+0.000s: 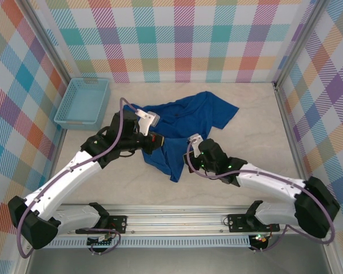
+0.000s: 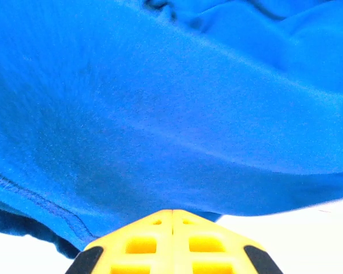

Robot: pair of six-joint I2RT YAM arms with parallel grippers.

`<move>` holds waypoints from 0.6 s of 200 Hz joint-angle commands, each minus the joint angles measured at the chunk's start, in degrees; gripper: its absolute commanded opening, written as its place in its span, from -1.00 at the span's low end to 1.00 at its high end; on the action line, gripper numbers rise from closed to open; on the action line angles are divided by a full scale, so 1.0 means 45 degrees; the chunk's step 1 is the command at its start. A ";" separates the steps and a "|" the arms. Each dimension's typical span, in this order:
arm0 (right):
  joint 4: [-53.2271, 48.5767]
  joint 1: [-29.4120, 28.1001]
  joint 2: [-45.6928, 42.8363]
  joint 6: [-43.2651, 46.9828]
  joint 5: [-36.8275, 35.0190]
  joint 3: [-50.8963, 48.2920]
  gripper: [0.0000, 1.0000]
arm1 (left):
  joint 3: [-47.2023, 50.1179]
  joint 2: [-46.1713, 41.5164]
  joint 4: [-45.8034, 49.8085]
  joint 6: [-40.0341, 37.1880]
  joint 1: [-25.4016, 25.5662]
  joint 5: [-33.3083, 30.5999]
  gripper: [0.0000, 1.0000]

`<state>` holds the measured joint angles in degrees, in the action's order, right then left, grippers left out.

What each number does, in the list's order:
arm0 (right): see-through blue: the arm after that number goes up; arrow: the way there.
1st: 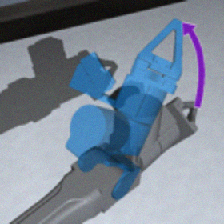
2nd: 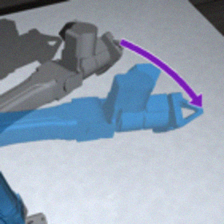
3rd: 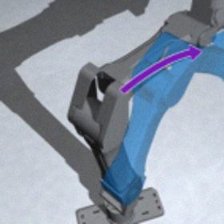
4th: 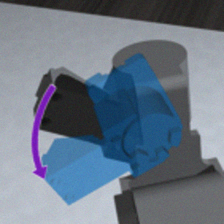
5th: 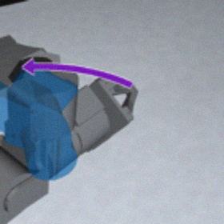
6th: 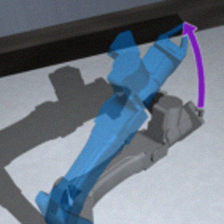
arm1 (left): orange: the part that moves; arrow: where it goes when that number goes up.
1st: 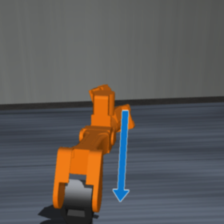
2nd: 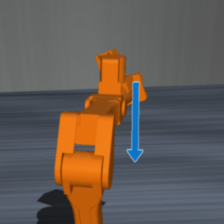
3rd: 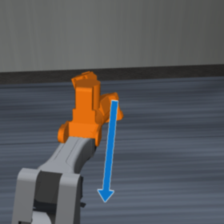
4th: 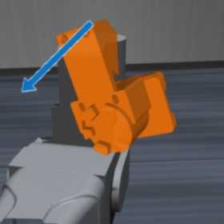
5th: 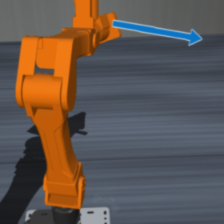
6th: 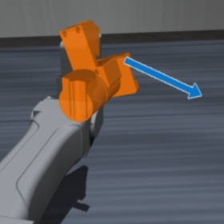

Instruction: Fold the inside-out t-shirt

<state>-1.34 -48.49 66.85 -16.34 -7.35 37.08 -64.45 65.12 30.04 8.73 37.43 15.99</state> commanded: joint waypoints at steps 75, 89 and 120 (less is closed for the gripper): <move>0.1348 -0.0163 0.0254 -0.0001 0.3780 -0.0695 0.09 | -0.0191 0.0046 -0.0104 -0.0222 0.0131 0.0200 -1.00; 0.2446 -0.0366 0.0834 -0.0443 0.3611 -0.1353 0.17 | -0.0190 -0.0021 -0.0056 -0.0203 0.0139 0.0114 -1.00; 0.3413 -0.0754 0.1815 -0.0952 0.3144 -0.2151 0.27 | -0.0152 -0.0098 -0.0035 -0.0202 0.0139 0.0021 -1.00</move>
<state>6.07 -50.52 72.86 -17.87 6.26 29.36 -64.45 65.91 30.02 8.05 37.47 16.16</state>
